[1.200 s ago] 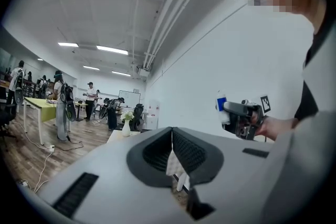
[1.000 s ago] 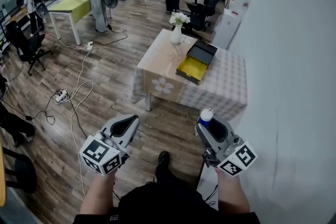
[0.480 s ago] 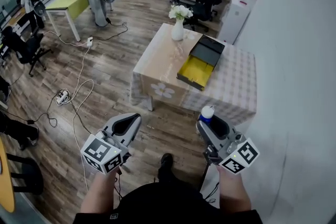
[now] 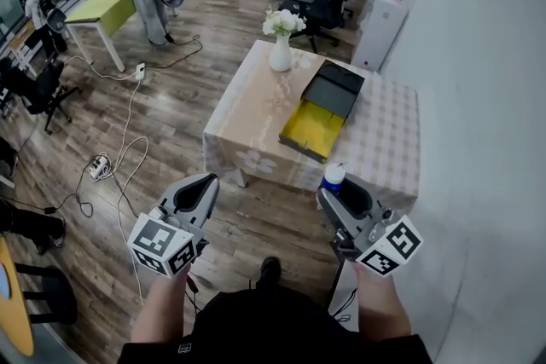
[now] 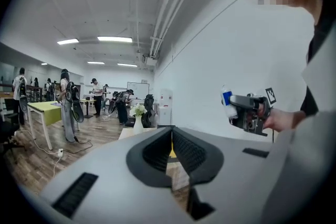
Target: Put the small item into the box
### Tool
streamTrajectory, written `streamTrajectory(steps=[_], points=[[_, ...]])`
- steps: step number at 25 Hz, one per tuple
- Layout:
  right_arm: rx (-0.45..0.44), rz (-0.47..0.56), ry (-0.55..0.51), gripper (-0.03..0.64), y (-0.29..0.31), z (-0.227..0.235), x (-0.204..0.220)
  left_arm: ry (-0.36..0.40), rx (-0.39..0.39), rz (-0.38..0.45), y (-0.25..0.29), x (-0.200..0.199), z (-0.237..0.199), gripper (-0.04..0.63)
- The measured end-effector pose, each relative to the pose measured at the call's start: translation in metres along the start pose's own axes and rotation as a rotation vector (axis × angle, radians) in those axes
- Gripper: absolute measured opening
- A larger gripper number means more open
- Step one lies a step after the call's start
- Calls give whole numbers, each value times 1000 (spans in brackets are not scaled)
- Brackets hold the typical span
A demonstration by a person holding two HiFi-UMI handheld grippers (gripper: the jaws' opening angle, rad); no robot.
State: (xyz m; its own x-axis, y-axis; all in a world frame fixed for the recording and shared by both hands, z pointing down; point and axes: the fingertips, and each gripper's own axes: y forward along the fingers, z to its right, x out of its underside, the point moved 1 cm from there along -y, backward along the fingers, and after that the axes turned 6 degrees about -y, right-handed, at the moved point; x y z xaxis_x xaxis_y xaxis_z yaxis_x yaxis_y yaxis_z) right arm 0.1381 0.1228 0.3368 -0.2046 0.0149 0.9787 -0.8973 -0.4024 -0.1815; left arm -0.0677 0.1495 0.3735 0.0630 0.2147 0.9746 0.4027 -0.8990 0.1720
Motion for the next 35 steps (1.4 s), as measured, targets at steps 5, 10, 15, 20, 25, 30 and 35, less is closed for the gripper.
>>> streamTrajectory(steps=[5, 10, 15, 20, 25, 30, 35], points=[[-12, 15, -19, 140, 7, 15, -13, 51, -22, 14, 19, -23, -3, 14], [8, 12, -37, 140, 10, 30, -16, 59, 6, 27, 45, -33, -8, 14], [76, 7, -44, 140, 11, 50, -11, 64, 77, 34, 80, -34, -17, 14], [161, 8, -37, 140, 33, 74, -9, 73, 161, 40, 114, -44, -41, 14], [200, -13, -24, 140, 83, 93, -3, 58, 217, 20, 145, -53, -86, 14], [239, -24, -21, 140, 135, 116, 4, 60, 263, 4, 175, -64, -134, 14], [276, -37, -23, 140, 178, 129, 8, 54, 301, 0, 193, -75, -177, 14]])
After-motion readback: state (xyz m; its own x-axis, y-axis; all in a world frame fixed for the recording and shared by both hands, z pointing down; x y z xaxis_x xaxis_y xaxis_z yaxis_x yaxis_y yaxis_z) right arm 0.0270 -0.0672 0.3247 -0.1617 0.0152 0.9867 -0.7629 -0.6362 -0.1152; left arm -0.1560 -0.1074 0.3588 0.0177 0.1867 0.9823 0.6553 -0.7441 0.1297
